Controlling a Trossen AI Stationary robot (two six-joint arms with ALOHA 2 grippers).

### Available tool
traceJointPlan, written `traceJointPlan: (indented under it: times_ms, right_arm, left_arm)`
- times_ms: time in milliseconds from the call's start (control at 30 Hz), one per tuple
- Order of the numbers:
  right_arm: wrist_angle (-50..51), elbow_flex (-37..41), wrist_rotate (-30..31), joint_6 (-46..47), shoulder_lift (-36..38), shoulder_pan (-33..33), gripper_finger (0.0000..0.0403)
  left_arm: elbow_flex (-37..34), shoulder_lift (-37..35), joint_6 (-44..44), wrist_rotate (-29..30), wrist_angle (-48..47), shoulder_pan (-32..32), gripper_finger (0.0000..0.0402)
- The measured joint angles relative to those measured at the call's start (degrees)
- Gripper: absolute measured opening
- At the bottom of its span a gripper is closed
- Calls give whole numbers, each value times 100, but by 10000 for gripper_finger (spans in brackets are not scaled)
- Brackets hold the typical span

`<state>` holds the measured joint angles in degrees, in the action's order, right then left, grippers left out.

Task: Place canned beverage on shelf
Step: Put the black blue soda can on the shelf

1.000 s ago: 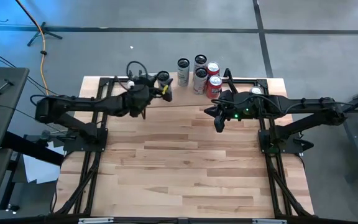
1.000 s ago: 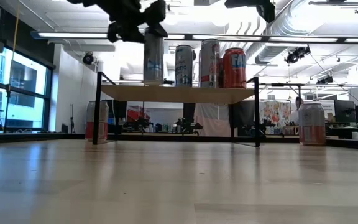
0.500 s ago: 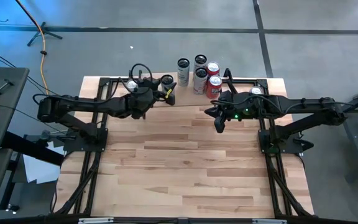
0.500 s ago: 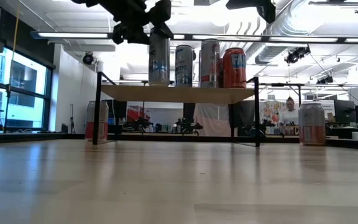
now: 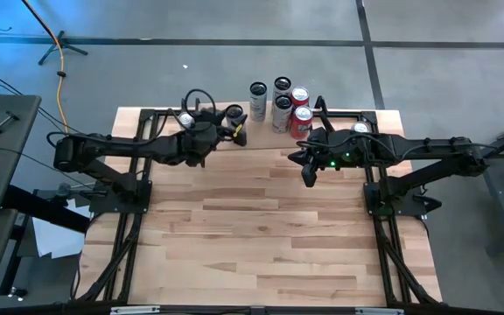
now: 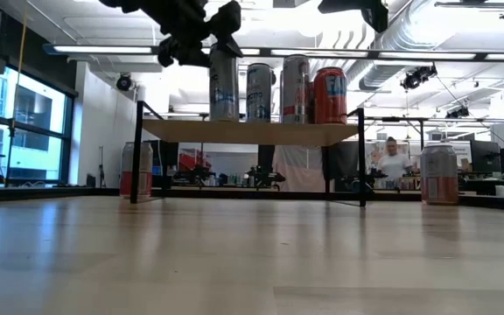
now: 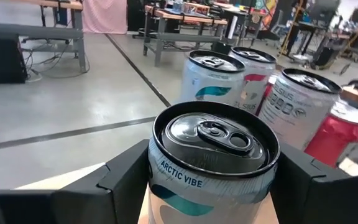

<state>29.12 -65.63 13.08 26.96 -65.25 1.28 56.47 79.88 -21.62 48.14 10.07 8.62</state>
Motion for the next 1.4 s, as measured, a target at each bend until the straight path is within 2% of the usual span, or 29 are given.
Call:
traceJointPlan:
  times_ms: [333,700,900,1167,1400]
  right_arm:
    - [20,0,1,13,0,0,0]
    - [20,0,0,127,0,0,0]
    - [20,0,0,125,-2,0,0]
    - [20,0,2,111,-2,0,0]
    - [20,1,2,109,-2,0,0]
  left_arm:
    - [0,0,98,-2,-7,4,250]
    - [9,-2,218,-9,46,4,346]
    - [8,-35,647,-288,52,4,392]
    - [7,-35,1711,-302,-85,-13,396]
    - [7,-33,1691,-302,-116,-41,395]
